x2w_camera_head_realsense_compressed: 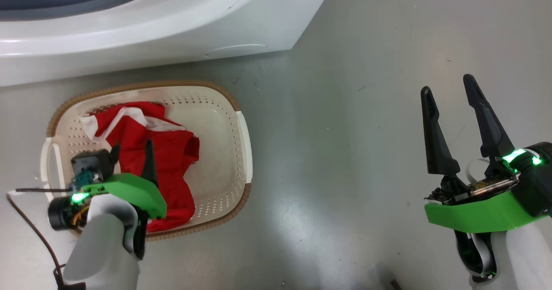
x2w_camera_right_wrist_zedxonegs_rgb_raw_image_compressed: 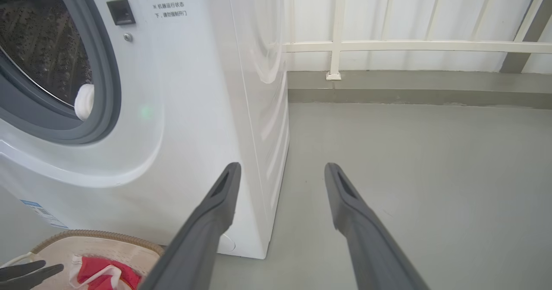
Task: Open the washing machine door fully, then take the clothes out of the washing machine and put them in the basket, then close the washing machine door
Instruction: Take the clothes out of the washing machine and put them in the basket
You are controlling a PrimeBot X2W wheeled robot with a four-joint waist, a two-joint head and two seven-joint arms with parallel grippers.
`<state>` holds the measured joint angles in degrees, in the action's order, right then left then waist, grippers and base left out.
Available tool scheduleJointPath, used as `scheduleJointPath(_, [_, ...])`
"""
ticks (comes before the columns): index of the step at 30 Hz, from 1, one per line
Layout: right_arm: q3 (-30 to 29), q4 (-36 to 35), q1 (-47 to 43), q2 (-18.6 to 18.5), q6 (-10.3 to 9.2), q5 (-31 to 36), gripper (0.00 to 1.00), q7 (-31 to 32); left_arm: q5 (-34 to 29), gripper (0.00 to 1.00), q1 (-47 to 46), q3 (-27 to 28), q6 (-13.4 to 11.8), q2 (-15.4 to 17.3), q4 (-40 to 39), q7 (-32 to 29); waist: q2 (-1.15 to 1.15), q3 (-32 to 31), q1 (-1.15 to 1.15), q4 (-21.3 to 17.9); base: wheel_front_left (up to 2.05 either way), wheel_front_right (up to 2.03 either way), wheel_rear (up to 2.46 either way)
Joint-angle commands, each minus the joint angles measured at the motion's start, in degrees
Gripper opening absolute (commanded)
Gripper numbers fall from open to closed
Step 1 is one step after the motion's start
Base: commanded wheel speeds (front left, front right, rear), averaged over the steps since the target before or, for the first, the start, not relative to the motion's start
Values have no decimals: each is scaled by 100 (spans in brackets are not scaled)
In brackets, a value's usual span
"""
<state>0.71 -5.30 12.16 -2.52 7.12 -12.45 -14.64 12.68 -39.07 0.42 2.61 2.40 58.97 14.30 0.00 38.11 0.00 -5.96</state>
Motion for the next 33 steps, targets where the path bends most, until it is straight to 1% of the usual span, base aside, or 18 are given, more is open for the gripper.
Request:
scheduleJointPath(1, [115, -100, -1, -36, 36, -52, 100, -36, -11, 100, 205, 170, 25, 144, -212, 70, 0, -43, 0, 32, 0, 0, 0])
scheduleJointPath(10, [132, 5, -19, -36, 36, -51, 100, -36, -73, 100, 789, 415, 113, 92, -1387, 70, 0, -422, 0, 192, 0, 0, 0])
scheduleJointPath(12, [160, 44, -40, -36, 36, -43, 100, -36, -43, 100, 1035, 463, 145, 69, -1830, 70, 0, -601, 0, 234, 0, 0, 0])
scheduleJointPath(17, [191, 87, -89, -36, 36, -22, 100, -36, 97, 100, 1450, 397, 164, 52, -2576, 70, 0, -902, 0, 274, 0, 0, 0])
scheduleJointPath(23, [197, 179, -208, -36, 36, 30, 100, -36, 467, 100, 1883, 113, -10, 49, -3368, 70, 0, -1299, 0, 301, 0, 0, 0])
scheduleJointPath(33, [254, 323, -439, -36, 36, 121, 100, -36, 578, 100, 2541, -180, -305, 48, -4442, 70, 0, -1987, 0, 320, 0, 0, 0])
